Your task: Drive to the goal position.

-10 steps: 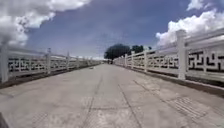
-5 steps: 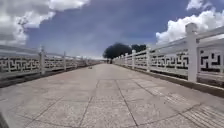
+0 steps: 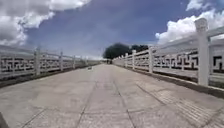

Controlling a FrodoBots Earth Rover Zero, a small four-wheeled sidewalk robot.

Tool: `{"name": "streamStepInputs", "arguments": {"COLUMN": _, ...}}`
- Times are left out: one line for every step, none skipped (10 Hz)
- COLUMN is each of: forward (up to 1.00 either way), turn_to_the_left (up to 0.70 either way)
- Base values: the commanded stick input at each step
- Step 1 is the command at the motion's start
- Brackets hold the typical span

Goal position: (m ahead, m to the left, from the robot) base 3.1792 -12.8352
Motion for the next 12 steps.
{"name": "streamStepInputs", "arguments": {"forward": 0.7, "turn_to_the_left": 0.0}}
{"name": "streamStepInputs", "arguments": {"forward": 0.7, "turn_to_the_left": 0.0}}
{"name": "streamStepInputs", "arguments": {"forward": 0.7, "turn_to_the_left": 0.0}}
{"name": "streamStepInputs", "arguments": {"forward": 0.7, "turn_to_the_left": 0.0}}
{"name": "streamStepInputs", "arguments": {"forward": 0.7, "turn_to_the_left": 0.0}}
{"name": "streamStepInputs", "arguments": {"forward": 0.7, "turn_to_the_left": 0.0}}
{"name": "streamStepInputs", "arguments": {"forward": 0.7, "turn_to_the_left": 0.0}}
{"name": "streamStepInputs", "arguments": {"forward": 0.7, "turn_to_the_left": 0.0}}
{"name": "streamStepInputs", "arguments": {"forward": 0.7, "turn_to_the_left": 0.0}}
{"name": "streamStepInputs", "arguments": {"forward": 0.7, "turn_to_the_left": 0.0}}
{"name": "streamStepInputs", "arguments": {"forward": 0.7, "turn_to_the_left": 0.0}}
{"name": "streamStepInputs", "arguments": {"forward": 0.7, "turn_to_the_left": 0.0}}
